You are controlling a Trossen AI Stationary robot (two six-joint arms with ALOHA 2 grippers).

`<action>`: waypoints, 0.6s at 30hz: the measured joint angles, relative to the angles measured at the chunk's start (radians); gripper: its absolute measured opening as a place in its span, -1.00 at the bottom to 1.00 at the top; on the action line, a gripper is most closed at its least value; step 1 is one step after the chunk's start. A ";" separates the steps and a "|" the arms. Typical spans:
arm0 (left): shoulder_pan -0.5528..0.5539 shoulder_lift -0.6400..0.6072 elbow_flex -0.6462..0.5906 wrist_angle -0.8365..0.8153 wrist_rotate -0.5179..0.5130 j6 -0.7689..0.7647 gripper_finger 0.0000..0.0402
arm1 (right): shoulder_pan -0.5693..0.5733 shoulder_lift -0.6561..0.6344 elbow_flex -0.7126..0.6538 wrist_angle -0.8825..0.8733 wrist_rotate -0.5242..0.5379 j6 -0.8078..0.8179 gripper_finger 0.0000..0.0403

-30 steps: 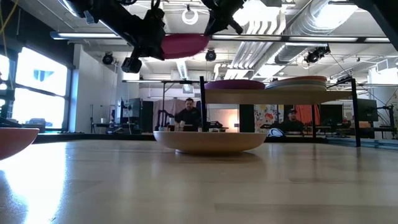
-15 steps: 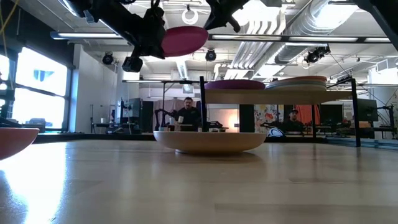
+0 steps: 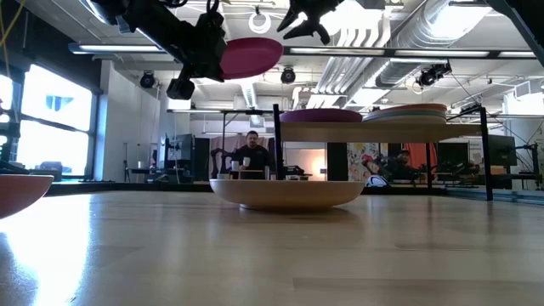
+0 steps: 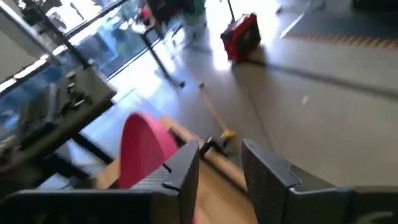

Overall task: Place and stack plates onto a shelf
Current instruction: Stack the pink plate on top of the violet plate

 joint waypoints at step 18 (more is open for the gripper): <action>0.000 0.001 -0.002 0.002 0.056 0.012 -0.96 | 0.136 0.002 0.000 -0.238 0.111 -0.037 -0.40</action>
